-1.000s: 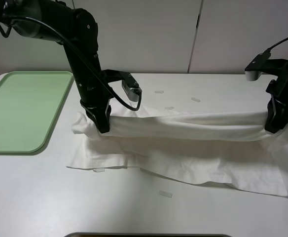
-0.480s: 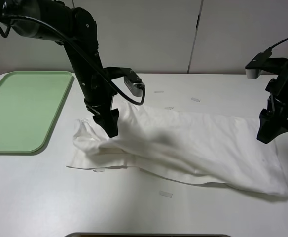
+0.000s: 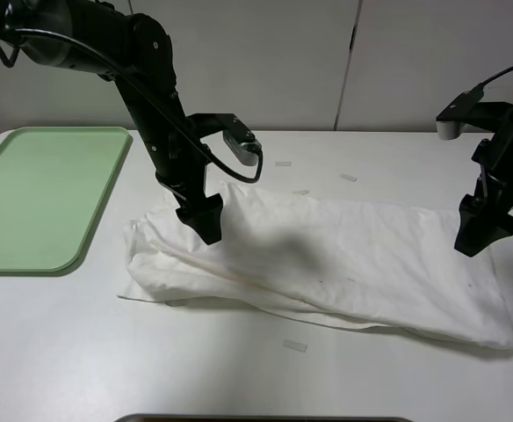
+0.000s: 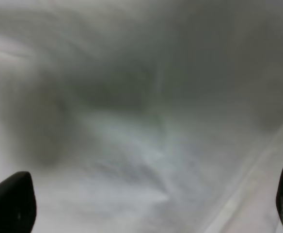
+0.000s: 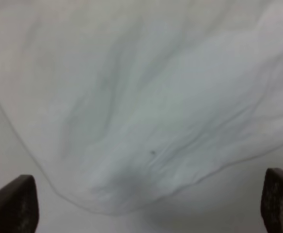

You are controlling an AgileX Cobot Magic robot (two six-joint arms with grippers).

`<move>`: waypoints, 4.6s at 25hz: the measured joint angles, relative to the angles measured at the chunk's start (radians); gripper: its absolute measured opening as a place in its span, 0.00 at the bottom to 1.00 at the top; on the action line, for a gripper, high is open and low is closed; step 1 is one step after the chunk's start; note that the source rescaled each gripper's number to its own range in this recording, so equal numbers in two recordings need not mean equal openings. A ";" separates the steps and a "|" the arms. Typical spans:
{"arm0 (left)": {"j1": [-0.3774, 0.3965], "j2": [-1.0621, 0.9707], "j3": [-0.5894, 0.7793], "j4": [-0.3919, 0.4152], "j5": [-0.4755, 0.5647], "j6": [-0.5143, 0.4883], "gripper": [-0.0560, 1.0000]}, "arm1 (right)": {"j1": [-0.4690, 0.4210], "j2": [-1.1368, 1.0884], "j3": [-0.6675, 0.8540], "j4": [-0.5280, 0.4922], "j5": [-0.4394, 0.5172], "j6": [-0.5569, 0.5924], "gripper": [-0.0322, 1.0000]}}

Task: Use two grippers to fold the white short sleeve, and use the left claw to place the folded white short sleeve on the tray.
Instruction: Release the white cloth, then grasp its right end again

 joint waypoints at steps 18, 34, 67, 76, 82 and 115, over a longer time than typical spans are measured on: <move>0.002 -0.400 0.000 0.110 0.149 -0.344 1.00 | 0.000 -0.354 -0.015 0.118 0.021 0.121 1.00; 0.002 -1.107 0.605 0.140 0.077 -0.605 1.00 | 0.000 -0.489 -0.015 0.147 0.032 0.274 1.00; 0.003 -2.055 0.948 0.328 0.182 -0.884 0.98 | 0.000 -0.489 -0.015 0.210 0.020 0.285 1.00; 0.111 -2.055 0.949 0.329 0.179 -0.884 0.98 | 0.000 -0.489 -0.015 0.228 0.014 0.349 1.00; 0.276 -2.055 0.949 0.329 0.179 -0.884 0.98 | 0.000 -0.489 -0.015 0.228 0.009 0.398 1.00; 0.530 -2.060 0.949 0.331 0.179 -0.884 0.98 | -0.162 0.108 0.100 -0.065 -0.261 0.780 1.00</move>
